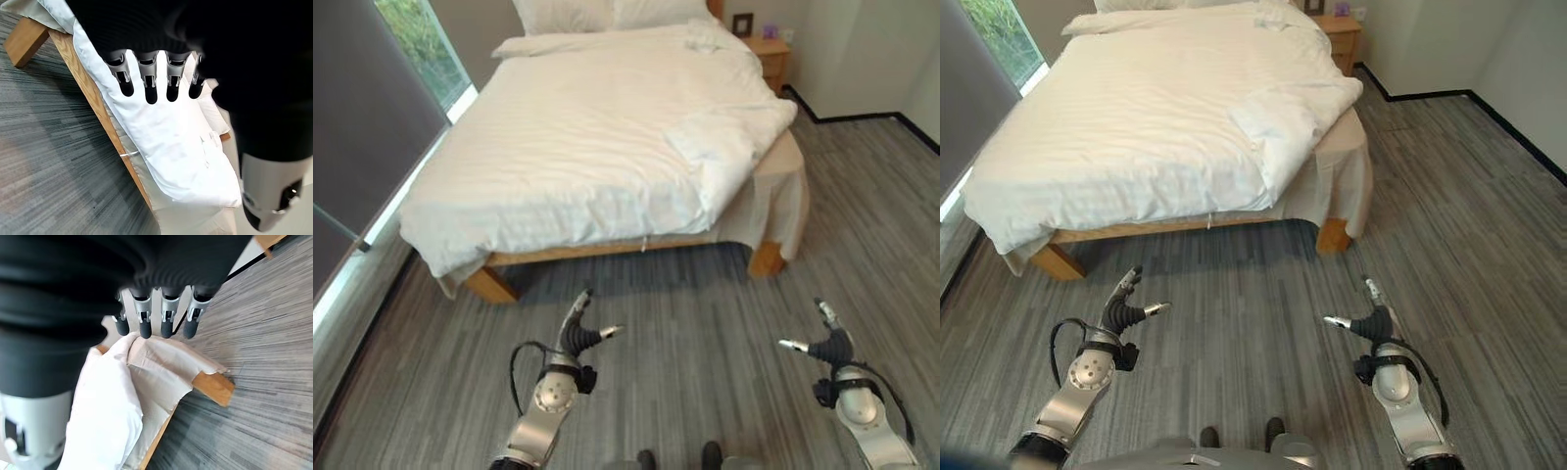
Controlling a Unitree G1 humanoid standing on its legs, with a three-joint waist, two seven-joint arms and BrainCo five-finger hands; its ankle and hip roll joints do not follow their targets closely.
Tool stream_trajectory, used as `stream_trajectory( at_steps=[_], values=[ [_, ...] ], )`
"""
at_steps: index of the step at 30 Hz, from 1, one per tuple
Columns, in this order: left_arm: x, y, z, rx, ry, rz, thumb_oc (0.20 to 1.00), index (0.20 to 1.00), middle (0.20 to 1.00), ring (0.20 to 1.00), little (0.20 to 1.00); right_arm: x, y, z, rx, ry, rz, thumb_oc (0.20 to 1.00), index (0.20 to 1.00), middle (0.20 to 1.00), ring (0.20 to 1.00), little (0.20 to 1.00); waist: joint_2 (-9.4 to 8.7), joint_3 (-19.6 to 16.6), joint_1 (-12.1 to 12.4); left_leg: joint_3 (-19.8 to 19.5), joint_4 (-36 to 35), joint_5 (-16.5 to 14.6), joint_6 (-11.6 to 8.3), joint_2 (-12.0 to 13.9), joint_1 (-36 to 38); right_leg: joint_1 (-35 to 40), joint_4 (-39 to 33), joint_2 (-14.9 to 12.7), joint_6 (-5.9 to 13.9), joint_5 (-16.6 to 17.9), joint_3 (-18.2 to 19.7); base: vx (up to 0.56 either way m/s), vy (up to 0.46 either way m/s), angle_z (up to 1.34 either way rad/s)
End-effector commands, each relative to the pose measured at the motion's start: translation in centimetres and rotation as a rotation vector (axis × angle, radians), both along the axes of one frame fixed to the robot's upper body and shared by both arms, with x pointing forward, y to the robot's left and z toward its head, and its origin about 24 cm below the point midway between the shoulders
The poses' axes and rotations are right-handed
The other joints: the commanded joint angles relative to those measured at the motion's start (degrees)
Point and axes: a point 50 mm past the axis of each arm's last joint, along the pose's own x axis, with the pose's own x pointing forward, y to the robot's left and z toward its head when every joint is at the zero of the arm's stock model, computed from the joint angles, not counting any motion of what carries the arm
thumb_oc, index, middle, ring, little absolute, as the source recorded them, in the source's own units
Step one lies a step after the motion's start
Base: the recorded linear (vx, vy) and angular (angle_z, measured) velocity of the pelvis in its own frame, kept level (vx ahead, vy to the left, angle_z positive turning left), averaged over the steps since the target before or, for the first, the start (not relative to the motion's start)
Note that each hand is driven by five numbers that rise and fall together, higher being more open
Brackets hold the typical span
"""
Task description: Making the bed.
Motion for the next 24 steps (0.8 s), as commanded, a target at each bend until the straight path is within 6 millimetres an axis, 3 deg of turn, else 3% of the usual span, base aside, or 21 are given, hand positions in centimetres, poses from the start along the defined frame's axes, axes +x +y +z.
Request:
stream_trajectory(
  at_steps=[1, 4, 7, 10, 12, 15, 16, 17, 19, 21, 24],
  values=[
    [1.3, -1.1, 1.5, -0.104, -0.092, -0.005, 1.0, 1.0, 1.0, 1.0, 1.0, 0.8, -0.6, 2.6, -0.077, -0.102, 0.043, 1.0, 1.0, 1.0, 1.0, 1.0, 0.83, 1.9, 0.2, -2.2, 3.6, 0.2, -0.85, 2.5, -2.1, 4.3, -2.5, -0.7, 3.89, -5.2, 0.0, 0.17, -0.027, -0.22],
    [1.2, -1.5, 1.4, -0.104, -0.093, -0.013, 1.0, 1.0, 1.0, 1.0, 1.0, 0.8, -0.5, 2.7, -0.086, -0.101, 0.054, 1.0, 1.0, 1.0, 1.0, 1.0, 1.2, 1.6, 1.5, -1.8, -5.8, -2.7, 0.77, -1.3, -4.6, 5.2, -3.4, -0.7, 4.84, -6.4, 1.8, 0.25, 0.042, -0.38],
    [1.2, -1.8, 1.1, -0.098, -0.078, -0.025, 1.0, 1.0, 1.0, 1.0, 1.0, 0.9, -0.8, 2.7, -0.116, -0.093, 0.058, 1.0, 1.0, 1.0, 1.0, 1.0, 2.99, 1.1, 1.7, 0.4, -23.1, 2.4, -1.11, -0.2, -4.5, 7.1, -3.6, 0.1, 5.82, -9.0, 1.9, 0.38, 0.092, -0.25],
    [1.0, -1.7, 1.1, -0.099, -0.08, -0.026, 1.0, 1.0, 1.0, 1.0, 1.0, 1.3, -0.8, 3.0, -0.151, -0.093, 0.079, 1.0, 1.0, 1.0, 1.0, 1.0, 3.89, 0.0, 2.2, -0.1, -31.0, 4.8, -1.3, 0.2, -2.9, 9.4, -3.6, -0.7, 7.07, -11.5, 2.6, 0.44, 0.117, -0.14],
    [0.8, -1.7, 1.1, -0.104, -0.08, -0.031, 1.0, 1.0, 1.0, 1.0, 1.0, 1.2, -0.5, 2.8, -0.157, -0.088, 0.09, 1.0, 1.0, 1.0, 1.0, 1.0, 4.05, -1.4, 2.3, -1.0, -31.5, 6.5, -0.8, 0.2, -2.5, 10.7, -3.3, -1.3, 7.39, -12.3, 3.5, 0.52, 0.143, -0.27],
    [0.8, -1.7, 1.0, -0.093, -0.07, -0.039, 1.0, 1.0, 1.0, 1.0, 1.0, 1.2, -0.2, 2.6, -0.164, -0.08, 0.104, 1.0, 1.0, 1.0, 1.0, 1.0, 2.53, -2.2, 2.9, -0.4, -31.2, 5.2, 0.39, -0.9, -0.9, 10.2, 2.8, -3.3, 8.76, -13.6, 4.0, 0.37, 0.082, -0.53],
    [1.1, -1.5, 1.0, -0.08, -0.06, -0.048, 1.0, 1.0, 1.0, 1.0, 1.0, 1.6, 0.2, 2.5, -0.172, -0.072, 0.112, 1.0, 1.0, 1.0, 1.0, 1.0, 1.54, -1.8, 3.4, 0.5, -30.3, 2.9, 1.84, -1.6, 1.4, 5.7, 13.9, -4.7, 11.52, -10.1, 4.3, 0.55, 0.115, -0.52],
    [1.2, -1.3, 1.2, -0.075, -0.061, -0.045, 1.0, 1.0, 1.0, 1.0, 1.0, 1.9, 0.5, 2.6, -0.172, -0.069, 0.122, 1.0, 1.0, 1.0, 1.0, 1.0, 1.27, -1.0, 3.1, 0.7, -30.2, 1.5, 2.78, -2.4, 3.4, 3.0, 20.8, -6.3, 13.16, -5.3, 3.8, 0.51, 0.124, -0.49],
    [1.6, -1.1, 1.7, -0.049, -0.077, -0.049, 1.0, 1.0, 1.0, 1.0, 1.0, 2.4, 1.0, 2.9, -0.158, -0.091, 0.129, 1.0, 1.0, 1.0, 1.0, 1.0, 2.51, 0.8, 1.9, 1.0, -30.8, 0.0, 3.81, -1.4, 6.9, -4.6, 32.6, -6.5, 13.43, 0.9, 3.3, 0.3, 0.098, -0.54],
    [1.7, -0.9, 2.0, -0.044, -0.089, -0.044, 1.0, 1.0, 1.0, 1.0, 1.0, 2.5, 1.1, 3.0, -0.153, -0.1, 0.118, 1.0, 1.0, 1.0, 1.0, 1.0, 3.71, 1.6, 1.3, 0.9, -31.6, -0.9, 4.17, -0.9, 9.1, -9.7, 37.0, -7.1, 12.34, -1.4, 0.8, 0.32, 0.038, 0.0],
    [1.8, -1.0, 2.2, -0.056, -0.107, -0.041, 1.0, 1.0, 1.0, 1.0, 1.0, 2.4, 1.1, 3.3, -0.166, -0.128, 0.093, 1.0, 1.0, 1.0, 1.0, 1.0, 3.64, 2.1, -0.5, -1.3, -32.3, -3.2, 3.34, -1.3, 12.4, -12.6, 26.9, -4.4, 10.6, -7.0, -1.0, 0.38, -0.097, 0.33]
  ],
)
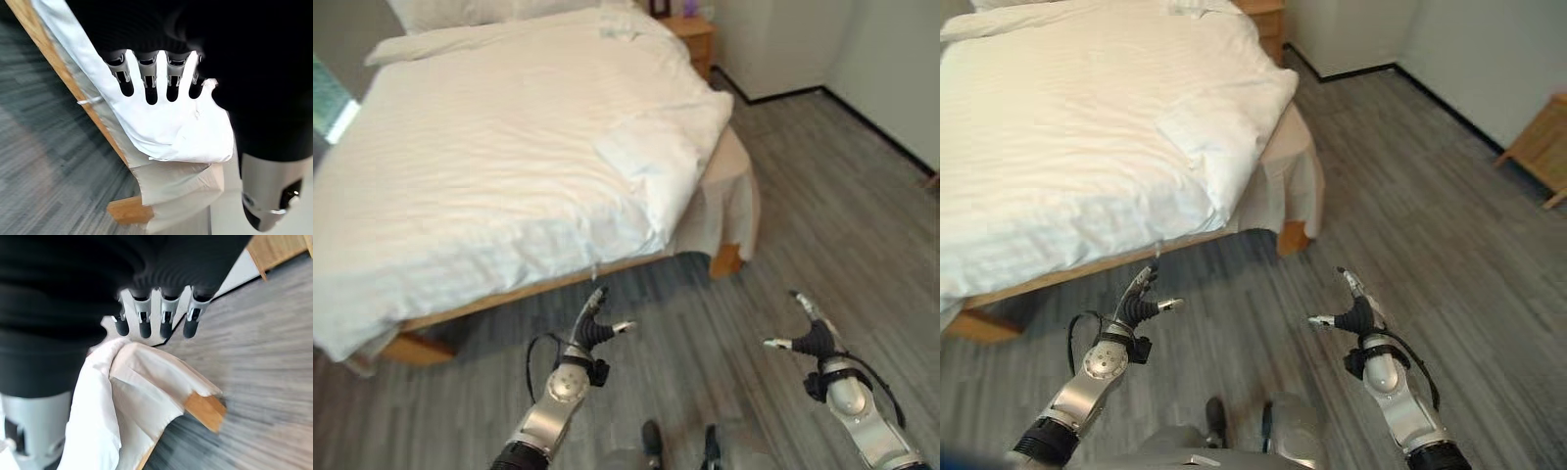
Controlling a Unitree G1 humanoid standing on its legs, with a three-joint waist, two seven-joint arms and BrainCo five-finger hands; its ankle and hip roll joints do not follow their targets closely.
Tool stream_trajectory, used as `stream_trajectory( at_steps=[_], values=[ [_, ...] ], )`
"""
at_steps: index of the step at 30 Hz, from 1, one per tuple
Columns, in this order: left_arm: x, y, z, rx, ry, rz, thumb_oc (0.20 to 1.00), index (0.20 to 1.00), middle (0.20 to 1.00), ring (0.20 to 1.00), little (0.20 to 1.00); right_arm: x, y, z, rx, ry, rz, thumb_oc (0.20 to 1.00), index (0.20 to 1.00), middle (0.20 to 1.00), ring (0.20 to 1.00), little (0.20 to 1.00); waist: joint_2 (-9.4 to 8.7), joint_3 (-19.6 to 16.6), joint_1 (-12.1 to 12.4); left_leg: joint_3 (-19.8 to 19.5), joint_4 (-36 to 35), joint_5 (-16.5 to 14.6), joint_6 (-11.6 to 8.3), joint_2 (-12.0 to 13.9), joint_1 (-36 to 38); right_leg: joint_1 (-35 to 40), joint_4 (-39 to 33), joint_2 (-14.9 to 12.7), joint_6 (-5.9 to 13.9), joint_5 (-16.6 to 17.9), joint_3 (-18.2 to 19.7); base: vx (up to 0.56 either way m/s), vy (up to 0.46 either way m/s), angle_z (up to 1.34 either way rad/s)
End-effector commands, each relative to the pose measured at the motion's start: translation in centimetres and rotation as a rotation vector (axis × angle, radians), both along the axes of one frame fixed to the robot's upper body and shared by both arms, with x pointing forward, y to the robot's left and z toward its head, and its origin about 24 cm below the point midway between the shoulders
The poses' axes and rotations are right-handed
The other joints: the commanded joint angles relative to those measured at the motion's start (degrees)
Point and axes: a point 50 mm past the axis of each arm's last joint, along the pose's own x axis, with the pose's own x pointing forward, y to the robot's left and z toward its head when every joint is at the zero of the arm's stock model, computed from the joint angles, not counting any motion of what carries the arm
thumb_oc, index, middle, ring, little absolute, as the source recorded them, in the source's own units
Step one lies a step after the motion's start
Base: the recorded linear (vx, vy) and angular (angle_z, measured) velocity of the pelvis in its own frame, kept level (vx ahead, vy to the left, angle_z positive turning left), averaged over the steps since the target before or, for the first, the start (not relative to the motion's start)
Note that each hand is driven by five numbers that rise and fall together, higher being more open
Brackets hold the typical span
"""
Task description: Making the bed.
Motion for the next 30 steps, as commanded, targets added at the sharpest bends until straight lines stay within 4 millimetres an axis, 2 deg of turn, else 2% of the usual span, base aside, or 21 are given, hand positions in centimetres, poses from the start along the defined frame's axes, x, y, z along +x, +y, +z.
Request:
stream_trajectory(
  at_steps=[1, 3, 5, 7, 10, 12, 13, 14, 15, 16, 17, 18, 20, 21, 23, 24, 25, 26, 27, 28, 30],
  values=[
    [0.9, 0.6, 2.5, -0.034, -0.129, 0.022, 1.0, 1.0, 1.0, 1.0, 1.0, 1.6, -0.4, 2.7, -0.052, -0.156, -0.026, 1.0, 1.0, 1.0, 1.0, 1.0, 1.29, 0.0, 0.5, -0.1, 0.6, -2.3, -7.28, 4.4, -1.4, 12.4, -26.3, 4.8, 0.22, 4.8, -1.3, 0.41, -0.177, 0.62],
    [1.0, 0.8, 2.4, -0.039, -0.127, 0.037, 1.0, 1.0, 1.0, 1.0, 1.0, 1.8, -0.8, 2.9, -0.08, -0.176, -0.062, 1.0, 1.0, 1.0, 1.0, 1.0, 0.94, -0.5, -0.5, -1.7, 0.6, -4.1, -8.25, 4.4, 0.3, 12.7, -42.5, 5.6, 0.07, 7.5, 0.9, 0.41, -0.202, 0.77],
    [1.4, 1.0, 2.5, -0.031, -0.136, 0.054, 1.0, 1.0, 1.0, 1.0, 1.0, 1.9, -1.3, 3.2, -0.103, -0.194, -0.096, 1.0, 1.0, 1.0, 1.0, 1.0, 0.96, -1.1, -1.3, -2.8, 0.6, -5.8, -9.37, 4.9, 1.6, 10.9, -50.4, 5.3, 1.59, 11.4, 3.4, 0.38, -0.202, 0.88],
    [1.5, 1.3, 2.7, -0.039, -0.152, 0.077, 1.0, 1.0, 1.0, 1.0, 1.0, 1.8, -2.0, 3.7, -0.134, -0.214, -0.118, 1.0, 1.0, 1.0, 1.0, 1.0, 1.0, -1.7, -1.9, -3.9, 0.6, -7.5, -9.99, 5.4, 4.0, 9.5, -50.5, 5.4, 2.39, 12.8, 5.4, 0.43, -0.237, 1.13],
    [1.0, 1.3, 2.5, -0.059, -0.146, 0.084, 1.0, 1.0, 1.0, 1.0, 1.0, 1.4, -2.7, 3.8, -0.142, -0.219, -0.143, 1.0, 1.0, 1.0, 1.0, 1.0, 0.99, -3.0, -2.5, -5.3, 4.0, -8.3, -10.35, 6.9, 6.4, 10.7, -47.1, 5.6, 0.99, 13.7, 6.5, 0.42, -0.286, 0.71],
    [0.7, 1.2, 2.4, -0.094, -0.142, 0.082, 1.0, 1.0, 1.0, 1.0, 1.0, 1.1, -2.9, 3.6, -0.134, -0.204, -0.143, 1.0, 1.0, 1.0, 1.0, 1.0, 1.51, -3.5, -2.9, -5.5, 11.4, -5.2, -11.06, 8.3, 4.9, 12.9, -46.2, 6.5, -0.68, 12.7, 6.2, 0.35, -0.293, 0.32],
    [0.7, 1.1, 2.5, -0.105, -0.141, 0.074, 1.0, 1.0, 1.0, 1.0, 1.0, 0.9, -3.0, 3.4, -0.129, -0.194, -0.141, 1.0, 1.0, 1.0, 1.0, 1.0, 1.49, -3.5, -2.9, -5.8, 17.5, -3.5, -11.08, 8.8, 2.8, 14.8, -46.9, 6.8, -1.71, 12.1, 5.8, 0.33, -0.342, 0.16],
    [0.9, 0.9, 2.8, -0.117, -0.153, 0.065, 1.0, 1.0, 1.0, 1.0, 1.0, 0.7, -3.0, 3.3, -0.122, -0.189, -0.141, 1.0, 1.0, 1.0, 1.0, 1.0, 1.24, -3.0, -2.8, -6.5, 26.1, 0.2, -11.44, 9.7, -0.4, 17.2, -47.6, 7.3, -3.18, 11.5, 5.5, 0.29, -0.372, -0.05],
    [1.1, 0.7, 3.1, -0.123, -0.162, 0.055, 1.0, 1.0, 1.0, 1.0, 1.0, 0.5, -3.1, 3.1, -0.114, -0.177, -0.143, 1.0, 1.0, 1.0, 1.0, 1.0, 0.35, -2.5, -2.5, -6.1, 32.2, 2.8, -11.05, 9.9, -3.0, 18.8, -48.0, 7.1, -4.33, 10.9, 5.4, 0.35, -0.503, -0.17],
    [1.8, 0.1, 3.9, -0.106, -0.19, 0.039, 1.0, 1.0, 1.0, 1.0, 1.0, 0.1, -2.9, 2.5, -0.091, -0.151, -0.145, 1.0, 1.0, 1.0, 1.0, 1.0, -1.52, -1.2, -2.1, -3.7, 43.3, 2.4, -10.34, 11.0, -9.6, 21.7, -48.6, 6.9, -6.22, 10.1, 5.4, 0.45, -0.389, -0.08],
    [2.4, -0.3, 4.5, -0.091, -0.217, 0.034, 1.0, 1.0, 1.0, 1.0, 1.0, -0.2, -2.7, 2.0, -0.088, -0.12, -0.13, 1.0, 1.0, 1.0, 1.0, 1.0, -1.76, -0.8, -1.7, -1.3, 42.4, -0.7, -10.18, 10.6, -12.9, 24.5, -49.2, 6.9, -6.22, 8.6, 5.7, 0.36, -0.273, 0.0],
    [2.5, -0.3, 4.5, -0.09, -0.218, 0.034, 1.0, 1.0, 1.0, 1.0, 1.0, -0.2, -2.7, 2.0, -0.088, -0.121, -0.13, 1.0, 1.0, 1.0, 1.0, 1.0, -1.91, -0.8, -1.6, -1.1, 42.2, -0.4, -10.11, 10.4, -13.0, 24.2, -49.2, 6.7, -6.21, 8.8, 5.8, 0.35, -0.014, -0.19],
    [3.4, -1.1, 5.3, -0.053, -0.252, 0.03, 1.0, 1.0, 1.0, 1.0, 1.0, -0.6, -2.3, 1.2, -0.091, -0.075, -0.101, 1.0, 1.0, 1.0, 1.0, 1.0, -1.62, -1.1, -1.4, 0.3, 32.8, -4.7, -9.11, 7.4, -14.4, 26.5, -50.1, 6.7, -5.2, 7.6, 6.5, 0.35, 0.088, -0.48],
    [3.6, -1.2, 5.5, -0.037, -0.264, 0.036, 1.0, 1.0, 1.0, 1.0, 1.0, -0.9, -2.4, 0.7, -0.093, -0.051, -0.095, 1.0, 1.0, 1.0, 1.0, 1.0, -1.19, -1.3, -1.2, 0.5, 25.8, -4.5, -8.84, 5.9, -14.2, 27.2, -50.3, 6.8, -4.62, 7.0, 6.9, 0.42, 0.153, -0.7],
    [4.1, -1.7, 6.0, -0.003, -0.29, 0.027, 1.0, 1.0, 1.0, 1.0, 1.0, -1.4, -2.5, 0.0, -0.087, -0.008, -0.088, 1.0, 1.0, 1.0, 1.0, 1.0, 0.05, -1.8, -0.5, 0.3, 10.3, 0.5, -9.88, 4.0, -13.8, 29.8, -51.1, 7.5, -3.74, 5.5, 7.4, 0.4, 0.145, -0.65],
    [4.2, -1.5, 6.1, 0.042, -0.298, 0.037, 1.0, 1.0, 1.0, 1.0, 1.0, -1.6, -2.6, -0.4, -0.09, 0.012, -0.092, 1.0, 1.0, 1.0, 1.0, 1.0, 0.44, -1.7, -0.1, 0.7, 7.4, 2.8, -10.35, 4.6, -15.4, 30.9, -51.2, 7.9, -3.92, 4.8, 7.4, 0.39, 0.117, -0.37],
    [4.3, -0.9, 6.1, 0.085, -0.301, 0.056, 1.0, 1.0, 1.0, 1.0, 1.0, -1.8, -2.3, -0.9, -0.099, 0.049, -0.067, 1.0, 1.0, 1.0, 1.0, 1.0, 0.97, -2.3, 0.0, 0.0, 3.6, 2.8, -10.12, 4.4, -13.1, 31.4, -49.7, 8.1, -3.42, 2.5, 7.7, 0.25, 0.067, -0.38],
    [4.3, -0.9, 6.1, 0.085, -0.301, 0.056, 1.0, 1.0, 1.0, 1.0, 1.0, -1.8, -2.3, -0.9, -0.099, 0.048, -0.066, 1.0, 1.0, 1.0, 1.0, 1.0, 1.09, -2.3, 0.1, 0.1, 3.3, 3.1, -10.16, 4.6, -13.1, 31.2, -49.6, 8.3, -3.48, 2.6, 7.9, 0.37, 0.119, -0.62],
    [4.8, -1.4, 6.7, 0.114, -0.335, 0.051, 1.0, 1.0, 1.0, 1.0, 1.0, -3.1, -1.8, -2.2, -0.087, 0.101, -0.058, 1.0, 1.0, 1.0, 1.0, 1.0, 1.24, -3.3, 0.0, 0.3, 1.0, 3.7, -9.23, 4.1, -10.6, 30.3, -43.6, 8.4, -3.0, 1.2, 6.8, 0.3, 0.114, -0.7],
    [5.0, -0.7, 7.0, 0.164, -0.348, 0.079, 1.0, 1.0, 1.0, 1.0, 1.0, -3.4, -1.5, -2.8, -0.09, 0.132, -0.047, 1.0, 1.0, 1.0, 1.0, 1.0, 1.1, -3.6, -0.1, 0.4, 0.6, 2.6, -9.03, 3.9, -9.3, 28.1, -38.8, 8.3, -1.29, 1.1, 6.2, 0.38, 0.148, -0.62],
    [5.6, 1.0, 8.2, 0.269, -0.401, 0.163, 1.0, 1.0, 1.0, 1.0, 1.0, -3.7, -1.1, -3.9, -0.109, 0.181, -0.031, 1.0, 1.0, 1.0, 1.0, 1.0, 1.34, -2.1, -0.8, 2.2, 0.6, 1.4, -9.0, 5.1, -6.5, 19.6, -25.6, 7.0, 2.8, 5.2, 3.9, 0.13, 0.08, -0.76]
  ],
)
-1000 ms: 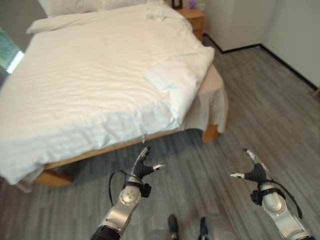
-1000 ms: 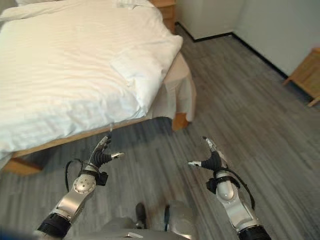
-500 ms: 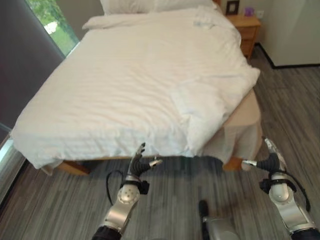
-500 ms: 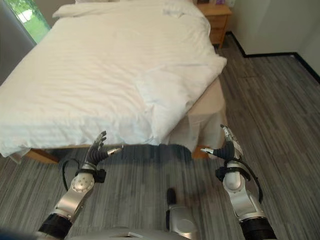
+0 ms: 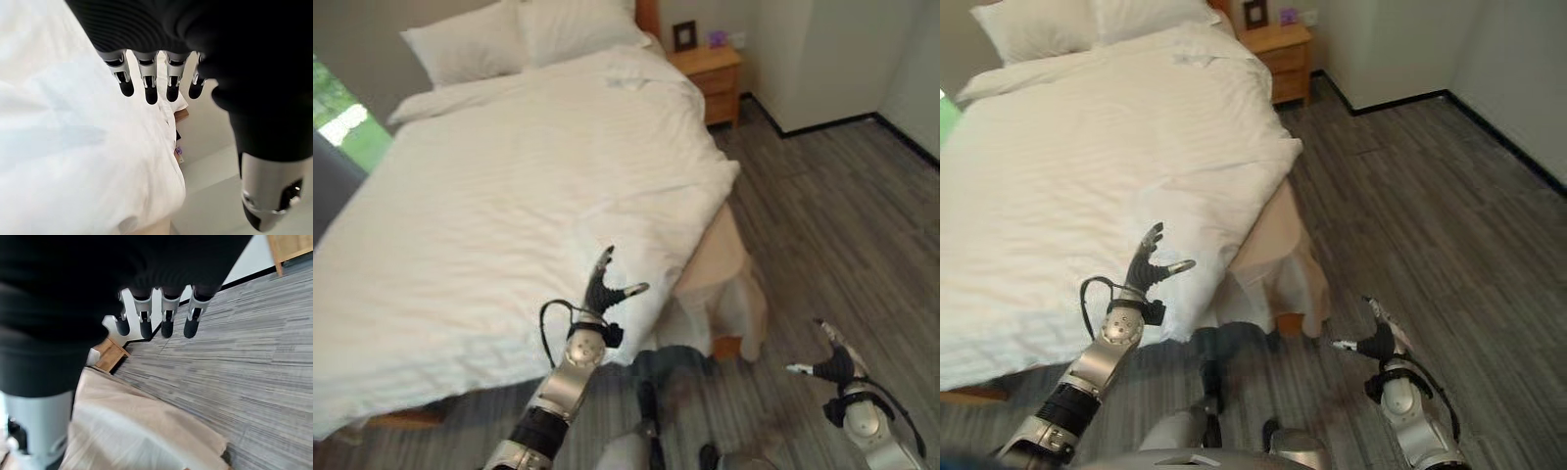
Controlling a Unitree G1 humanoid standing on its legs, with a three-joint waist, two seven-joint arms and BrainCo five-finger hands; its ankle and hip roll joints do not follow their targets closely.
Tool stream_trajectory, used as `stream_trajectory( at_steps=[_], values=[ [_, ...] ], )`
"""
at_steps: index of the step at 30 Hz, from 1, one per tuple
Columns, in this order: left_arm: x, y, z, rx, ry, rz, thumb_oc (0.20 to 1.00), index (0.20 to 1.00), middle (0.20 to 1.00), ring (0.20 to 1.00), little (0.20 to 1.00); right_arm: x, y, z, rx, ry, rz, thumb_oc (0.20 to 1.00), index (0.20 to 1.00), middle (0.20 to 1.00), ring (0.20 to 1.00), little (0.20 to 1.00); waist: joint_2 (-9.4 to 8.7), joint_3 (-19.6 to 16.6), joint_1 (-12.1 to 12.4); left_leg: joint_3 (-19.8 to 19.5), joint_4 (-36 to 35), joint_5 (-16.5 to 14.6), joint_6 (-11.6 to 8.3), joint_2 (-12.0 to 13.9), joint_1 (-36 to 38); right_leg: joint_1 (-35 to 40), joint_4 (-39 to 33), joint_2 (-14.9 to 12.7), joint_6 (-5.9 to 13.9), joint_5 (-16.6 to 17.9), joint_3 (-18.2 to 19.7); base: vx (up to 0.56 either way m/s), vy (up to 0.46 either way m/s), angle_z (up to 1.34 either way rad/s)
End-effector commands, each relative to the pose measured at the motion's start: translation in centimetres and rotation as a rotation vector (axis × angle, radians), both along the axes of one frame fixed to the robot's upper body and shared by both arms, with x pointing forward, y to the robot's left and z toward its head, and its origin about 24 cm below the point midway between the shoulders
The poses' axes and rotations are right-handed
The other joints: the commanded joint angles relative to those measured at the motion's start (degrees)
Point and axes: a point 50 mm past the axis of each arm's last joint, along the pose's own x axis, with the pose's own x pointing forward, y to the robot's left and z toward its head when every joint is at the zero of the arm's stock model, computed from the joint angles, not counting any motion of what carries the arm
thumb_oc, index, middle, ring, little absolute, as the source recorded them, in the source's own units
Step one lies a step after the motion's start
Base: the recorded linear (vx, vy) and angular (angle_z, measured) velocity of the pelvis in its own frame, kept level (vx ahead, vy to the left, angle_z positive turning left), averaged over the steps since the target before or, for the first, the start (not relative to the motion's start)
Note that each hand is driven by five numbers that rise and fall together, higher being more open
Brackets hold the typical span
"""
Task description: Making the bed.
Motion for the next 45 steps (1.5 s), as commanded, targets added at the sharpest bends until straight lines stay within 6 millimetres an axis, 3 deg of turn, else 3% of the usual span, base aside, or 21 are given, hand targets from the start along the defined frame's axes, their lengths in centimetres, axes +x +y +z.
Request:
stream_trajectory(
  at_steps=[1, 4, 7, 8, 9, 13, 14, 15, 20, 25, 29, 32, 35, 39, 40, 41, 42, 43, 44, 45],
  values=[
    [2.3, 3.1, 5.0, 0.228, -0.245, 0.175, 1.0, 1.0, 1.0, 1.0, 1.0, 0.8, 1.5, 0.7, 0.002, -0.053, 0.075, 1.0, 1.0, 1.0, 1.0, 1.0, 1.47, 1.8, -0.8, 2.0, -3.2, -1.2, -2.53, 5.1, 10.0, -12.6, 21.8, -9.2, 11.56, 2.8, -7.5, 0.07, 0.054, -1.1],
    [2.5, 5.8, 7.3, 0.348, -0.342, 0.309, 1.0, 1.0, 1.0, 1.0, 1.0, 0.5, 1.4, 0.4, 0.006, -0.05, 0.063, 1.0, 1.0, 1.0, 1.0, 1.0, 1.62, 2.3, -1.4, 2.6, -3.2, -2.4, -2.66, 5.4, 11.6, -14.1, 18.1, -12.1, 10.58, 2.7, -11.1, 0.14, 0.009, -0.33],
    [2.6, 8.3, 8.9, 0.486, -0.393, 0.43, 1.0, 1.0, 1.0, 1.0, 1.0, 0.2, 0.8, 0.4, 0.021, -0.054, 0.031, 1.0, 1.0, 1.0, 1.0, 1.0, 1.23, 2.2, -1.7, 1.7, -3.2, -3.3, -2.66, 4.8, 11.8, -12.5, 9.8, -11.7, 9.58, 2.0, -8.1, 0.11, -0.025, 0.14],
    [2.6, 8.3, 8.9, 0.486, -0.392, 0.43, 1.0, 1.0, 1.0, 1.0, 1.0, 0.2, 0.8, 0.4, 0.021, -0.054, 0.031, 1.0, 1.0, 1.0, 1.0, 1.0, 1.25, 2.2, -1.7, 1.7, -3.2, -3.4, -2.66, 4.8, 11.9, -12.4, 9.7, -11.7, 9.58, 2.1, -8.1, 0.1, -0.044, 0.62],
    [2.2, 10.7, 9.6, 0.557, -0.397, 0.53, 1.0, 1.0, 1.0, 1.0, 1.0, -0.3, 0.4, 0.4, 0.022, -0.054, 0.02, 1.0, 1.0, 1.0, 1.0, 1.0, 0.38, 1.5, -1.6, 1.5, -3.2, -4.2, -2.48, 3.9, 12.3, -9.8, 4.1, -12.1, 9.55, 2.5, -6.2, 0.09, -0.05, 0.75],
    [-0.1, 15.6, 10.0, 0.625, -0.363, 0.721, 1.0, 1.0, 1.0, 1.0, 1.0, -0.3, -0.2, 1.2, 0.018, -0.056, 0.051, 1.0, 1.0, 1.0, 1.0, 1.0, 0.13, -1.1, -0.2, 1.6, -3.2, -4.9, -2.79, 3.8, 13.3, -5.5, -1.9, -13.4, 9.85, 4.5, -6.8, 0.1, -0.073, 0.44],
    [-0.1, 15.6, 9.9, 0.625, -0.362, 0.722, 1.0, 1.0, 1.0, 1.0, 1.0, -0.4, -0.2, 1.2, 0.018, -0.055, 0.053, 1.0, 1.0, 1.0, 1.0, 1.0, 0.14, -1.1, -0.4, 1.5, -3.2, -5.0, -2.8, 3.8, 13.3, -5.4, -2.1, -13.4, 9.85, 4.6, -6.9, 0.1, -0.091, 0.11],
    [-1.0, 17.5, 10.1, 0.645, -0.333, 0.786, 1.0, 1.0, 1.0, 1.0, 1.0, -0.4, -0.7, 1.5, 0.018, -0.053, 0.058, 1.0, 1.0, 1.0, 1.0, 1.0, 0.36, -1.7, -0.1, 1.0, -3.2, -5.0, -3.03, 3.7, 13.5, -4.2, -3.3, -13.4, 9.7, 4.6, -7.1, 0.06, -0.063, 0.17],
    [-2.2, 20.8, 9.3, 0.657, -0.212, 0.866, 1.0, 1.0, 1.0, 1.0, 1.0, -0.9, -1.2, 1.9, 0.028, -0.032, 0.075, 1.0, 1.0, 1.0, 1.0, 1.0, 0.9, -2.6, -0.2, 0.2, -3.2, -4.8, -3.74, 3.9, 14.0, -1.7, -5.5, -13.5, 9.59, 4.3, -8.6, 0.05, -0.059, 0.18],
    [-1.6, 20.5, 8.3, 0.609, -0.154, 0.793, 1.0, 1.0, 1.0, 1.0, 1.0, -0.8, -1.1, 2.0, 0.029, -0.014, 0.103, 1.0, 1.0, 1.0, 1.0, 1.0, 1.15, -2.7, -0.7, 0.0, -3.2, -4.5, -4.1, 4.2, 13.9, -1.2, -6.3, -13.1, 9.33, 4.1, -9.3, 0.06, -0.043, 0.09],
    [0.4, 17.9, 5.9, 0.564, -0.063, 0.666, 1.0, 1.0, 1.0, 1.0, 1.0, -0.9, -0.1, 1.8, 0.048, -0.012, 0.116, 1.0, 1.0, 1.0, 1.0, 1.0, 1.15, -2.3, -2.0, 0.2, -3.2, -4.2, -4.41, 4.6, 12.9, -1.9, -7.2, -12.5, 9.19, 4.4, -9.3, 0.07, -0.041, 0.06],
    [1.5, 16.8, 5.8, 0.552, -0.06, 0.622, 1.0, 1.0, 1.0, 1.0, 1.0, -1.1, 0.0, 1.5, 0.049, -0.005, 0.11, 1.0, 1.0, 1.0, 1.0, 1.0, 1.03, -1.8, -2.5, 0.3, -3.2, -4.0, -4.61, 4.9, 12.0, -2.7, -7.5, -12.3, 9.15, 4.7, -9.2, 0.0, -0.025, 0.01],
    [3.6, 14.6, 5.9, 0.548, -0.056, 0.545, 1.0, 1.0, 1.0, 1.0, 1.0, -0.9, 0.3, 1.1, 0.038, -0.005, 0.106, 1.0, 1.0, 1.0, 1.0, 1.0, 0.49, 0.2, -4.0, 1.1, -3.2, -3.1, -4.93, 5.9, 8.4, -6.8, -8.1, -11.3, 9.28, 6.0, -8.0, -0.12, -0.071, -0.06],
    [5.1, 14.5, 5.0, 0.569, 0.045, 0.543, 1.0, 1.0, 1.0, 1.0, 1.0, -0.3, 0.3, 1.0, 0.04, -0.028, 0.084, 1.0, 1.0, 1.0, 1.0, 1.0, -0.03, 1.6, -4.9, 2.4, -3.2, -2.3, -4.83, 6.8, 4.2, -12.2, -8.1, -10.2, 9.47, 7.1, -5.9, -0.12, -0.022, -0.38],
    [5.1, 14.8, 3.8, 0.582, 0.129, 0.55, 0.749, 0.749, 0.749, 0.749, 0.749, -0.2, 0.3, 1.0, 0.043, -0.031, 0.078, 1.0, 1.0, 1.0, 1.0, 1.0, -0.12, 1.9, -5.3, 2.7, -3.2, -2.1, -4.8, 6.9, 3.5, -13.2, -8.0, -10.0, 9.52, 7.3, -5.6, -0.08, 0.002, -0.47],
    [5.1, 14.8, 3.9, 0.581, 0.126, 0.55, 0.592, 0.592, 0.592, 0.592, 0.592, -0.1, 0.4, 1.0, 0.044, -0.032, 0.078, 1.0, 1.0, 1.0, 1.0, 1.0, -0.1, 1.8, -5.1, 2.8, -3.2, -1.9, -4.83, 7.0, 3.2, -13.6, -8.0, -10.0, 9.45, 7.5, -5.5, -0.11, 0.036, -0.27],
    [5.0, 15.2, 1.8, 0.616, 0.289, 0.557, 0.2, 0.2, 0.2, 0.2, 0.2, 0.0, 0.4, 0.8, 0.06, -0.037, 0.054, 1.0, 1.0, 1.0, 1.0, 1.0, -0.03, 2.6, -6.1, 3.3, -3.2, -1.6, -4.77, 7.0, 1.9, -15.7, -7.3, -9.7, 9.56, 7.9, -4.7, -0.11, 0.057, -0.27],
    [4.1, 14.9, -0.4, 0.612, 0.403, 0.546, 0.2, 0.2, 0.2, 0.2, 0.2, -0.1, 0.4, 0.7, 0.073, -0.039, 0.037, 1.0, 1.0, 1.0, 1.0, 1.0, 0.04, 3.1, -6.7, 3.6, -3.2, -1.7, -4.7, 6.8, 1.9, -16.3, -6.4, -9.8, 9.59, 7.7, -4.2, -0.11, 0.057, -0.26],
    [4.1, 14.9, -0.4, 0.611, 0.402, 0.546, 0.2, 0.2, 0.2, 0.2, 0.2, -0.1, 0.4, 0.8, 0.073, -0.04, 0.037, 1.0, 1.0, 1.0, 1.0, 1.0, 0.08, 3.0, -6.7, 3.6, -3.2, -1.5, -4.73, 6.9, 1.6, -16.6, -6.4, -9.7, 9.53, 7.9, -4.1, -0.09, 0.069, -0.31],
    [3.5, 13.6, -2.6, 0.591, 0.496, 0.527, 0.2, 0.2, 0.2, 0.2, 0.2, -0.4, 0.4, 0.8, 0.093, -0.044, 0.025, 1.0, 1.0, 1.0, 1.0, 1.0, 0.33, 3.8, -7.6, 3.8, -3.2, -1.7, -4.52, 6.7, 1.9, -17.5, -4.0, -9.9, 9.46, 7.4, -3.2, -0.11, 0.053, -0.25]
  ],
)
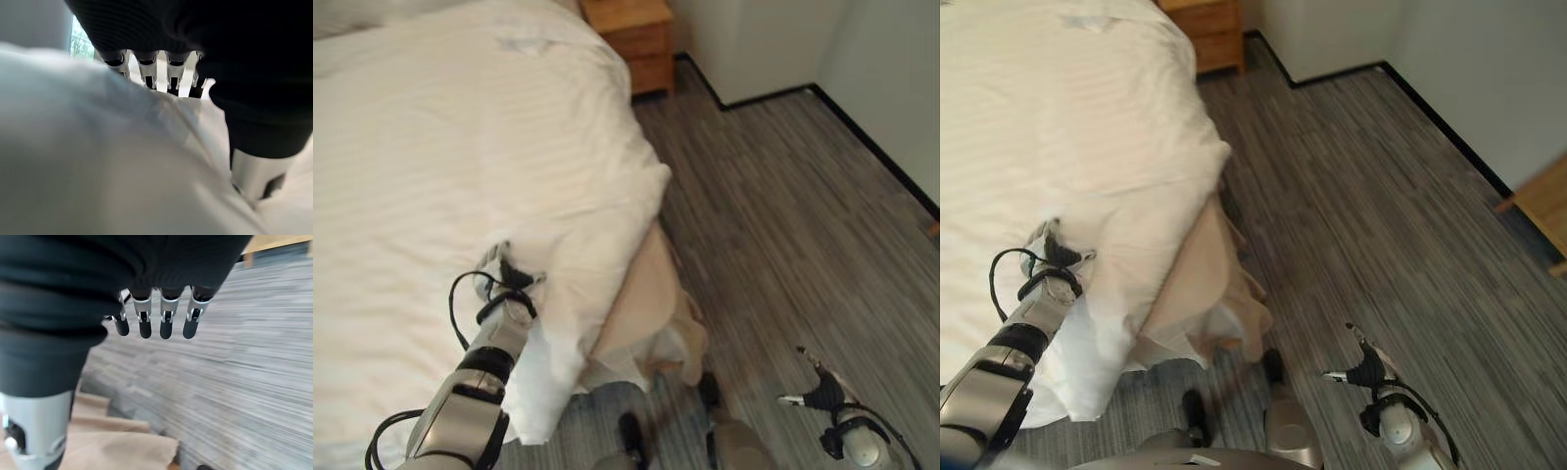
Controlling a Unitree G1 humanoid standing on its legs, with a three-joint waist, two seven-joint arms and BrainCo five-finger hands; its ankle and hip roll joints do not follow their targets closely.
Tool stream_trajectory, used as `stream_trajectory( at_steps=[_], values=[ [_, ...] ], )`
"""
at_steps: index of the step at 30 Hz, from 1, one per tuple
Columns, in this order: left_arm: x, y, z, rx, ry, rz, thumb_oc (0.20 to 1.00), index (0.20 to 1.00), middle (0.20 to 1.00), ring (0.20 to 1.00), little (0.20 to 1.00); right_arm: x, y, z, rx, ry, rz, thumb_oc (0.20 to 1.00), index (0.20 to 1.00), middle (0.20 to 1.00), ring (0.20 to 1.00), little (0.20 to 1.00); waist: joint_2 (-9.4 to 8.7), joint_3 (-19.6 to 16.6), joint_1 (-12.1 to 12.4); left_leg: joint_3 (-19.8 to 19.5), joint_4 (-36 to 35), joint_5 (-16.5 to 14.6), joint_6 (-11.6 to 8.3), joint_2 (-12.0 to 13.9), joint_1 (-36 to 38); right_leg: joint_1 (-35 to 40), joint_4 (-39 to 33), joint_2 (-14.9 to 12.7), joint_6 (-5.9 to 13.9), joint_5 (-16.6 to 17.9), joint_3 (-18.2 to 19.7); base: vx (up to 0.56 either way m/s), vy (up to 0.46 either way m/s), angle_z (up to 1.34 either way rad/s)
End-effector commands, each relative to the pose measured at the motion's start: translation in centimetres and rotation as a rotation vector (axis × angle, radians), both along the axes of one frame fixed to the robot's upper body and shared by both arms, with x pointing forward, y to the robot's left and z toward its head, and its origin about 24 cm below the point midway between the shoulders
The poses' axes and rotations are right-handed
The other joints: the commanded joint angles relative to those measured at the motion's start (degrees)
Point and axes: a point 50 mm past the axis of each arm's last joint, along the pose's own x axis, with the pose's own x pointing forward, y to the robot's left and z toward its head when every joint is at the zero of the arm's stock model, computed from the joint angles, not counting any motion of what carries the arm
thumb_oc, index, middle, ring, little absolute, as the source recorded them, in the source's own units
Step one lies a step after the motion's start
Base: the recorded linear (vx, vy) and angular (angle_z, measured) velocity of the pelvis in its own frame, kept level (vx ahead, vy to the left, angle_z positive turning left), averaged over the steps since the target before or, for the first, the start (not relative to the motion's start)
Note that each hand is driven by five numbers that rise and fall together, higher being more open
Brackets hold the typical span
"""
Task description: Making the bed.
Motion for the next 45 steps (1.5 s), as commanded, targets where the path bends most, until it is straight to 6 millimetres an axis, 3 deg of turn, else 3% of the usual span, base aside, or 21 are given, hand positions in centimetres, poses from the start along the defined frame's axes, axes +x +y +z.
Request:
stream_trajectory(
  at_steps=[1, 3, 6, 10, 14, 15, 17, 18, 20, 22, 26, 28, 32, 37, 38, 39, 40, 42, 43, 44, 45],
  values=[
    [-0.3, -1.2, -1.5, -0.099, 0.084, 0.025, 0.2, 0.2, 0.2, 0.2, 0.2, 1.1, 0.0, 1.7, 0.06, -0.115, -0.039, 1.0, 1.0, 1.0, 1.0, 1.0, 0.89, 2.8, 0.1, -0.4, 0.7, -1.4, -0.37, 1.7, -2.9, 3.6, 7.9, 1.1, 1.92, -13.5, 1.1, -0.15, 0.066, -0.15],
    [-1.5, -2.6, -3.8, -0.184, 0.125, 0.044, 0.2, 0.2, 0.2, 0.2, 0.2, 0.2, 0.1, 1.5, 0.09, -0.1, -0.048, 1.0, 1.0, 1.0, 1.0, 1.0, 1.5, 3.1, -0.4, -0.1, 0.7, -1.4, 0.04, 2.1, -2.2, 3.2, 13.2, 2.2, 1.34, -16.8, 2.5, -0.09, 0.019, 0.0],
    [-0.8, -5.1, -4.0, -0.306, 0.022, 0.03, 0.2, 0.2, 0.2, 0.2, 0.2, -0.7, 0.8, 0.9, 0.124, -0.061, -0.042, 1.0, 1.0, 1.0, 1.0, 1.0, 2.01, 2.9, -0.5, -0.2, 0.7, -0.5, 0.1, 2.3, -1.2, 5.8, 19.5, 2.9, 0.64, -20.6, 3.4, -0.11, -0.062, -0.19],
    [3.0, -10.0, 1.4, -0.361, -0.28, -0.213, 0.2, 0.2, 0.2, 0.2, 0.2, -0.3, 1.7, 0.8, 0.129, -0.052, 0.009, 1.0, 1.0, 1.0, 1.0, 1.0, 1.74, 1.5, 2.1, -1.8, 0.7, 2.6, -0.45, 2.4, -3.0, 12.5, 16.5, 2.9, -0.96, -24.0, 3.1, -0.19, -0.205, 0.19],
    [3.6, -15.7, 6.0, -0.427, -0.477, -0.498, 0.2, 0.2, 0.2, 0.2, 0.2, 0.1, 2.5, 0.4, 0.144, -0.046, 0.03, 1.0, 1.0, 1.0, 1.0, 1.0, 2.38, 1.0, 4.0, -2.4, 0.7, 5.2, -1.41, 4.5, -3.6, 14.8, 12.1, 4.8, -2.76, -23.8, 1.2, -0.25, -0.27, 0.3],
    [3.2, -17.3, 6.4, -0.455, -0.498, -0.563, 0.263, 0.263, 0.263, 0.263, 0.263, 0.1, 2.7, 0.2, 0.146, -0.041, 0.031, 1.0, 1.0, 1.0, 1.0, 1.0, 2.43, 1.2, 3.8, -2.4, 0.7, 5.3, -1.57, 4.6, -3.2, 16.3, 10.3, 4.9, -2.92, -23.7, 0.8, -0.26, -0.22, 0.08],
    [2.3, -20.4, 6.7, -0.509, -0.491, -0.695, 0.529, 0.529, 0.529, 0.529, 0.529, -0.2, 2.8, -0.7, 0.154, -0.006, 0.01, 1.0, 1.0, 1.0, 1.0, 1.0, 3.14, 1.4, 3.9, -2.5, 0.7, 6.3, -2.09, 5.7, -3.4, 17.6, 8.3, 5.5, -3.6, -22.8, 0.6, -0.29, -0.225, 0.05],
    [1.2, -23.7, 6.6, -0.593, -0.457, -0.814, 1.0, 1.0, 1.0, 1.0, 1.0, -0.6, 2.7, -2.0, 0.152, 0.047, -0.026, 1.0, 1.0, 1.0, 1.0, 1.0, 3.46, 1.7, 3.6, -2.1, 0.7, 6.7, -2.28, 5.8, -2.9, 18.9, 7.0, 5.5, -3.96, -22.3, 0.2, -0.37, -0.216, 0.15],
    [-1.2, -28.9, 5.3, -0.75, -0.342, -0.983, 1.0, 1.0, 1.0, 1.0, 1.0, -1.7, 2.4, -4.0, 0.137, 0.141, -0.09, 1.0, 1.0, 1.0, 1.0, 1.0, 2.84, 3.3, 2.9, -2.4, 2.9, 5.3, -2.14, 4.4, -0.9, 19.9, 6.7, 4.4, -4.39, -21.6, -0.7, -0.35, -0.164, 0.1],
    [-4.3, -32.9, 2.8, -0.932, -0.139, -1.09, 1.0, 1.0, 1.0, 1.0, 1.0, -3.8, 2.3, -6.7, 0.128, 0.29, -0.178, 1.0, 1.0, 1.0, 1.0, 1.0, 1.82, 3.0, 1.3, -2.5, 10.2, -1.1, -0.97, 2.6, 0.7, 19.0, 5.6, 2.4, -4.18, -19.6, -1.7, -0.28, -0.104, -0.07],
    [-7.6, -35.3, 0.8, -1.095, 0.1, -1.204, 1.0, 1.0, 1.0, 1.0, 1.0, -5.7, 1.4, -8.9, 0.104, 0.438, -0.292, 1.0, 1.0, 1.0, 1.0, 1.0, 1.77, 1.6, -0.7, -1.5, 17.2, -6.1, -0.38, 3.2, 4.3, 17.6, 3.8, 1.1, -3.8, -18.0, -3.3, -0.19, -0.047, 0.01],
    [-10.4, -36.2, 0.7, -1.212, 0.258, -1.365, 1.0, 1.0, 1.0, 1.0, 1.0, -6.8, -1.1, -9.4, 0.072, 0.489, -0.432, 1.0, 1.0, 1.0, 1.0, 1.0, 2.87, 0.3, -2.5, 2.0, 16.1, -6.3, -1.28, 7.0, 10.0, 16.8, 3.3, 0.7, -3.02, -17.8, -7.1, -0.14, 0.077, 0.47],
    [-10.1, -37.3, 5.5, -1.349, 0.14, -1.49, 1.0, 1.0, 1.0, 1.0, 1.0, -7.3, -3.2, -9.2, 0.01, 0.504, -0.515, 1.0, 1.0, 1.0, 1.0, 1.0, 4.53, -1.5, -4.4, 5.4, 6.4, -4.8, -3.16, 8.5, 13.9, 17.0, 3.2, 0.0, -1.53, -17.8, -12.0, -0.01, 0.109, 0.98],
    [-4.8, -33.2, 11.5, -1.25, -0.3, -1.392, 1.0, 1.0, 1.0, 1.0, 1.0, -2.0, -5.8, -6.4, -0.097, 0.314, -0.506, 1.0, 1.0, 1.0, 1.0, 1.0, 4.36, -2.5, -1.9, 3.0, 0.7, -4.6, -3.39, 7.0, 14.6, 17.7, 2.5, -0.9, -0.29, -15.8, -14.3, 0.05, 0.127, 0.71],
    [-4.8, -33.2, 11.5, -1.25, -0.3, -1.391, 1.0, 1.0, 1.0, 1.0, 1.0, -2.0, -5.8, -6.4, -0.097, 0.314, -0.506, 1.0, 1.0, 1.0, 1.0, 1.0, 4.36, -2.5, -2.0, 3.0, 0.7, -4.6, -3.39, 7.0, 14.6, 17.7, 2.5, -1.0, -0.29, -15.8, -14.3, 0.08, 0.099, 0.1],
    [-2.3, -27.2, 11.0, -1.13, -0.447, -1.181, 1.0, 1.0, 1.0, 1.0, 1.0, 2.8, -8.0, -2.9, -0.142, 0.139, -0.507, 1.0, 1.0, 1.0, 1.0, 1.0, 3.15, -2.8, 2.0, 1.7, 0.7, -4.8, -3.28, 6.5, 14.2, 18.8, 2.1, -1.6, 0.26, -15.1, -16.2, 0.06, 0.071, 0.22],
    [-2.3, -27.2, 11.0, -1.129, -0.448, -1.18, 1.0, 1.0, 1.0, 1.0, 1.0, 2.8, -8.0, -2.9, -0.141, 0.138, -0.506, 1.0, 1.0, 1.0, 1.0, 1.0, 3.1, -2.9, 1.9, 1.6, 0.7, -4.7, -3.26, 6.5, 14.0, 18.6, 2.1, -1.6, 0.22, -15.0, -16.2, 0.09, 0.103, 0.25],
    [-1.5, -22.2, 9.0, -1.028, -0.466, -1.012, 1.0, 1.0, 1.0, 1.0, 1.0, 5.5, -9.5, 0.0, -0.173, 0.035, -0.481, 1.0, 1.0, 1.0, 1.0, 1.0, 2.08, -3.0, 4.7, 0.7, 0.7, -4.8, -3.34, 6.2, 13.5, 19.4, 1.5, -2.1, 0.51, -14.7, -17.5, 0.04, 0.06, 0.27],
    [-1.5, -22.1, 9.0, -1.028, -0.466, -1.011, 1.0, 1.0, 1.0, 1.0, 1.0, 5.5, -9.5, 0.0, -0.173, 0.035, -0.479, 1.0, 1.0, 1.0, 1.0, 1.0, 2.02, -3.2, 4.6, 0.6, 0.7, -4.6, -3.31, 6.2, 13.1, 19.1, 1.4, -2.2, 0.48, -14.6, -17.5, 0.07, 0.064, 0.41],
    [-1.9, -15.1, 6.6, -0.898, -0.454, -0.802, 1.0, 1.0, 1.0, 1.0, 1.0, 7.1, -13.6, 6.6, -0.174, -0.132, -0.427, 0.561, 0.561, 0.561, 0.561, 0.561, 0.45, -3.4, 6.3, 0.1, 0.7, -4.8, -3.46, 6.1, 12.6, 19.3, 1.1, -2.4, 0.93, -14.3, -18.1, 0.06, 0.077, 0.6],
    [-3.1, -12.7, 5.4, -0.873, -0.443, -0.725, 1.0, 1.0, 1.0, 1.0, 1.0, 7.1, -11.1, 7.5, -0.148, -0.242, -0.305, 0.2, 0.2, 0.2, 0.2, 0.2, 0.08, -3.3, 6.3, 0.4, 0.7, -4.7, -3.37, 5.9, 12.2, 18.8, 1.0, -2.5, 1.12, -13.9, -17.8, 0.11, 0.116, 0.39]
  ],
)
